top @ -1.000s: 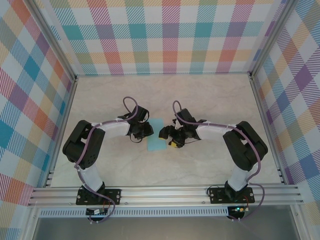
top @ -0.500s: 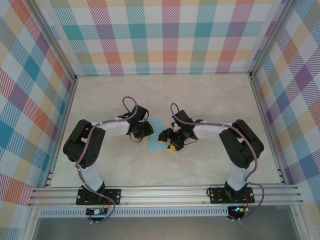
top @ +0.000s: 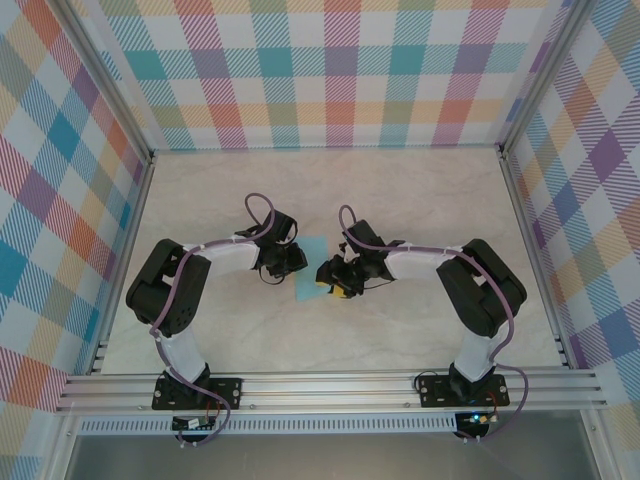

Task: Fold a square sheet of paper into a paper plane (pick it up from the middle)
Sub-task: Third fold the triangle at the center of the table.

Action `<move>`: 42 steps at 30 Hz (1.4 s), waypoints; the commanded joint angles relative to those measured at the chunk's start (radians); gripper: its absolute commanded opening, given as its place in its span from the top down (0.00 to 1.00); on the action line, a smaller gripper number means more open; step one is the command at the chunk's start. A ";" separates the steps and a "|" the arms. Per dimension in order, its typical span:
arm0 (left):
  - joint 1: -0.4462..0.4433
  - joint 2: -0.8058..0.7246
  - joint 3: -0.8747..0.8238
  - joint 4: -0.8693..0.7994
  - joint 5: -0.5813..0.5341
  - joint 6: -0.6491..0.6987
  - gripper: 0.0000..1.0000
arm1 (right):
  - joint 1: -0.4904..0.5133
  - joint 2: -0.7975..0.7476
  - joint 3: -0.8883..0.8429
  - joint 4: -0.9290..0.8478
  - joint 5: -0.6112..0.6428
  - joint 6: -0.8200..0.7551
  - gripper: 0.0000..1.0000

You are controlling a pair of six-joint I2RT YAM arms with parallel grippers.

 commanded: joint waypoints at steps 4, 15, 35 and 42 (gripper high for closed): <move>0.013 0.025 -0.010 -0.024 -0.003 -0.002 0.78 | 0.006 -0.051 -0.046 0.071 0.055 0.012 0.54; 0.013 0.026 -0.002 -0.030 -0.001 0.000 0.78 | 0.006 -0.062 -0.072 0.152 0.021 0.001 0.59; 0.013 -0.148 -0.091 0.081 0.134 -0.010 0.69 | 0.006 -0.120 -0.058 -0.142 0.017 -0.094 1.00; 0.013 -0.132 -0.127 0.093 0.127 0.000 0.75 | 0.006 -0.142 -0.061 -0.181 0.002 -0.105 1.00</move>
